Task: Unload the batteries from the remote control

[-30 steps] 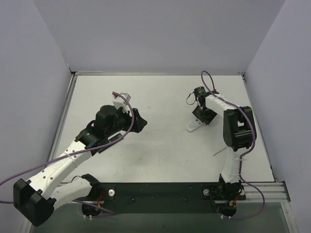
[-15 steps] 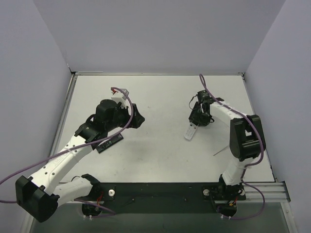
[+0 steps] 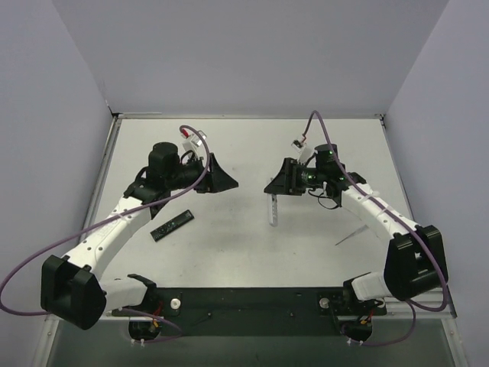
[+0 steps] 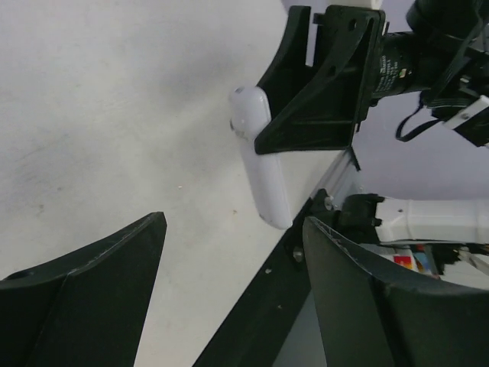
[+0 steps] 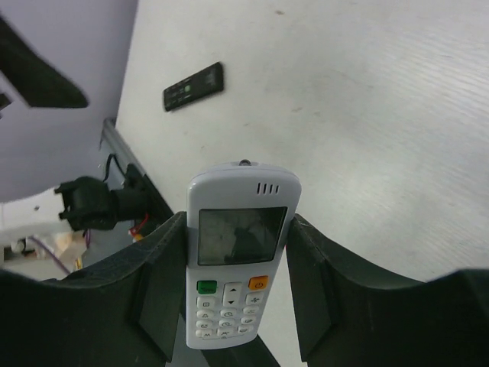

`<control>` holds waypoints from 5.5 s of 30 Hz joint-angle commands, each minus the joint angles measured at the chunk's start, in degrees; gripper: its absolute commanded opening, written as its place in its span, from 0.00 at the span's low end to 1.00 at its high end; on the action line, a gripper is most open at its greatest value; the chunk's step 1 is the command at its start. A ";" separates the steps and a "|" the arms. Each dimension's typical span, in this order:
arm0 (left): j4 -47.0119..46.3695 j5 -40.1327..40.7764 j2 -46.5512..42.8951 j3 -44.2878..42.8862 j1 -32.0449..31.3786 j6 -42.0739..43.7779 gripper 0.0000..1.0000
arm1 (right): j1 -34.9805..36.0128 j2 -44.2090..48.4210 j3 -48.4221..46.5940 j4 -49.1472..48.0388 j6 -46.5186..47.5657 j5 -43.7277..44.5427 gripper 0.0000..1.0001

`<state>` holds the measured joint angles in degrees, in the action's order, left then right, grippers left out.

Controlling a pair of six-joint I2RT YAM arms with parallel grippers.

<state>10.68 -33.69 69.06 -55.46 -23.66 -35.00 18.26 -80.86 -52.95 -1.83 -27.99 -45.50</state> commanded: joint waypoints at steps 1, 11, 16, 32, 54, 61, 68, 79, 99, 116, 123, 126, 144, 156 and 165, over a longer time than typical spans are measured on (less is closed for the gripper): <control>-15.24 -12.09 2.48 -0.96 -1.47 -5.69 0.83 | 3.53 4.65 1.00 -8.36 1.89 -13.38 0.15; -26.67 -14.65 2.67 6.15 -4.46 -9.92 0.86 | 5.12 8.34 3.81 -23.38 -12.23 -11.98 0.15; -29.48 -17.02 -1.20 10.28 -4.99 -9.12 0.90 | 5.21 10.80 4.43 -29.46 -15.60 -9.27 0.14; -38.53 -16.14 -0.42 11.25 -9.12 -13.77 0.93 | 7.58 10.11 5.49 -46.42 -28.08 -9.97 0.13; -45.74 -10.25 3.19 14.15 -11.58 -16.32 0.90 | 9.42 10.19 10.23 -59.50 -36.34 -5.22 0.13; -47.59 -9.81 3.10 14.86 -11.76 -17.38 0.91 | 9.42 10.02 11.02 -61.72 -37.84 -4.96 0.12; -48.38 -9.46 2.93 15.47 -12.02 -17.73 0.95 | 9.42 10.02 11.55 -62.69 -37.93 -4.34 0.12; -49.78 -9.46 3.19 16.43 -12.64 -18.96 0.95 | 9.42 10.37 11.73 -59.35 -35.65 -2.67 0.09; -36.35 -2.26 0.46 13.63 -12.73 -10.80 0.16 | 9.34 17.75 11.47 -32.99 -22.29 4.97 0.51; -11.21 11.63 3.63 4.66 -14.57 1.69 0.00 | 11.71 12.93 0.30 -5.12 -20.61 20.62 0.62; -11.47 11.63 3.72 5.10 -15.10 1.87 0.00 | 16.01 5.46 -6.46 1.63 -17.72 26.59 0.62; -11.29 11.72 3.63 5.19 -15.19 1.96 0.00 | 17.86 2.99 -8.92 4.54 -16.31 30.02 0.62; -7.00 11.54 3.28 4.05 -15.01 0.11 0.51 | 21.65 0.35 -9.99 5.10 -13.50 38.04 0.00; 3.90 -0.14 -4.80 -0.87 -6.84 8.27 0.65 | 10.66 9.67 1.36 -12.06 -12.27 9.92 0.00; -3.11 10.38 -13.14 6.41 -19.40 29.19 0.64 | 9.34 10.46 2.58 -17.33 -17.62 -3.01 0.00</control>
<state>12.60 -27.77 60.90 -52.66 -38.06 -17.69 28.16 -71.70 -50.76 -11.81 -42.85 -39.59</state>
